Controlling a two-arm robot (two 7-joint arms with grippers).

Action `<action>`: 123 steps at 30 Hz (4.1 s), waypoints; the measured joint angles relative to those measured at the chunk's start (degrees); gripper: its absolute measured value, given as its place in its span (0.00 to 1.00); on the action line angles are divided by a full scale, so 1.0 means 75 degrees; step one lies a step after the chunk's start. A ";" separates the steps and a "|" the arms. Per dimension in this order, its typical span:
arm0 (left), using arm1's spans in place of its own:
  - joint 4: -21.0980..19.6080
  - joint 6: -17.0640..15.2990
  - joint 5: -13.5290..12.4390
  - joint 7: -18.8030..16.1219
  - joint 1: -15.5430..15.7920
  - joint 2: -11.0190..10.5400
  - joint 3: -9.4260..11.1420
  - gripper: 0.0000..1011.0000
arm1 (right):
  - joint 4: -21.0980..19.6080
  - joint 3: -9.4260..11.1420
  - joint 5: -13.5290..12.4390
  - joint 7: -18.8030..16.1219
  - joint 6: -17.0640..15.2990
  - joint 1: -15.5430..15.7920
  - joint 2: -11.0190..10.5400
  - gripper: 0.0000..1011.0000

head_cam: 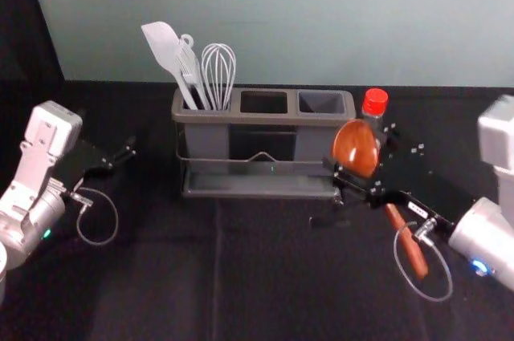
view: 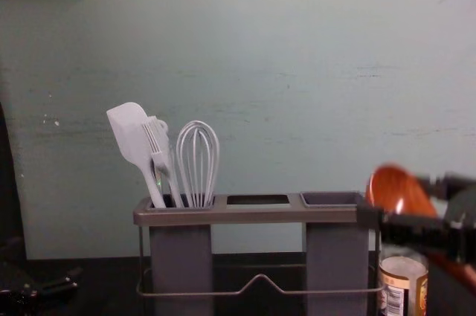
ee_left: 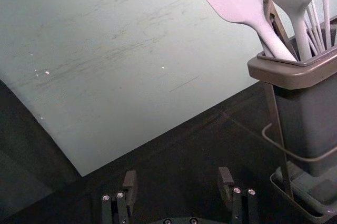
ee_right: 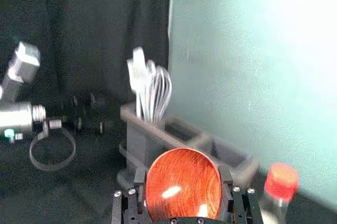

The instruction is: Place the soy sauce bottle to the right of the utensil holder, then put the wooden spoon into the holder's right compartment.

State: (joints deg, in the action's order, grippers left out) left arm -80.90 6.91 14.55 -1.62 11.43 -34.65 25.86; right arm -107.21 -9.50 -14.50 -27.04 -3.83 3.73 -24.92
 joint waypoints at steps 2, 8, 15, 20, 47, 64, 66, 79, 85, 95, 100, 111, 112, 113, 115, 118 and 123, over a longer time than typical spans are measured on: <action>0.0000 0.0000 0.0000 0.0000 0.0000 0.0000 0.0000 0.99 | 0.0054 0.0006 0.0023 0.0002 0.0615 0.0068 0.0033 0.83; 0.0000 0.0000 0.0000 0.0000 0.0000 0.0000 0.0000 0.99 | 0.0303 0.0002 0.0204 0.0221 0.2557 0.0266 0.0258 0.83; 0.0000 0.0000 0.0000 0.0000 0.0000 0.0000 0.0000 0.99 | 0.0524 0.0038 -0.0029 0.0275 0.3704 0.0339 0.0429 0.83; 0.0000 0.0000 0.0000 0.0000 0.0000 0.0000 0.0000 0.99 | 0.0543 0.0052 -0.0122 0.0276 0.3738 0.0347 0.0449 0.83; 0.0000 0.0000 0.0000 0.0000 0.0000 0.0000 0.0000 0.99 | 0.0541 0.0042 -0.0109 0.0277 0.3695 0.0330 0.0439 0.83; 0.0000 0.0000 0.0000 0.0000 0.0000 0.0000 0.0000 0.99 | 0.1570 -0.0631 -0.0451 0.0054 0.3349 -0.1443 0.1025 0.83; 0.0000 0.0000 0.0000 0.0000 0.0000 0.0000 0.0000 0.99 | 0.1817 -0.0751 -0.0456 -0.0001 0.3308 -0.1816 0.1104 0.83; 0.0000 0.0000 0.0000 0.0000 0.0000 0.0000 0.0000 0.99 | 0.3673 -0.1148 -0.0566 -0.0323 0.3455 -0.3731 0.1505 0.83; 0.0000 0.0000 0.0000 0.0000 0.0000 0.0000 0.0000 0.99 | 0.4518 -0.1255 -0.0637 -0.0498 0.3806 -0.4365 0.1756 0.83; 0.0000 0.0000 0.0000 0.0000 0.0000 0.0000 0.0000 0.99 | 0.5634 -0.1315 -0.0696 -0.0645 0.4413 -0.4962 0.2164 0.83; 0.0000 0.0000 0.0000 0.0000 -0.0001 0.0000 0.0000 0.99 | 0.6114 -0.1267 -0.0787 -0.0766 0.4829 -0.5029 0.2354 0.83; 0.0000 0.0000 0.0000 0.0000 0.0000 0.0000 0.0000 0.99 | 0.6666 -0.1195 -0.0743 -0.0884 0.5325 -0.4827 0.2495 0.83; 0.0000 0.0000 0.0000 0.0000 0.0000 0.0000 0.0000 0.99 | 0.6703 -0.1181 -0.0722 -0.0884 0.5353 -0.4768 0.2501 0.83; 0.0000 0.0000 0.0000 0.0000 0.0000 0.0000 0.0000 0.99 | 0.6714 -0.1175 -0.0711 -0.0884 0.5363 -0.4738 0.2502 0.83; 0.0000 0.0000 0.0000 0.0000 0.0000 0.0000 0.0000 0.99 | 0.6727 -0.1162 -0.0701 -0.0883 0.5373 -0.4680 0.2502 0.83; 0.0000 0.0000 0.0000 0.0000 0.0000 0.0000 0.0000 0.99 | 0.6761 -0.1126 -0.0687 -0.0882 0.5411 -0.4569 0.2505 0.83; 0.0000 0.0000 0.0000 0.0000 0.0000 0.0000 0.0000 0.99 | 0.6818 -0.1082 -0.0666 -0.0884 0.5451 -0.4474 0.2518 0.83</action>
State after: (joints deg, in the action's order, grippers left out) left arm -80.90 6.91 14.55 -1.62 11.43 -34.64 25.86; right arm -56.08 -17.61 -19.50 -33.67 37.05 -29.83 -6.03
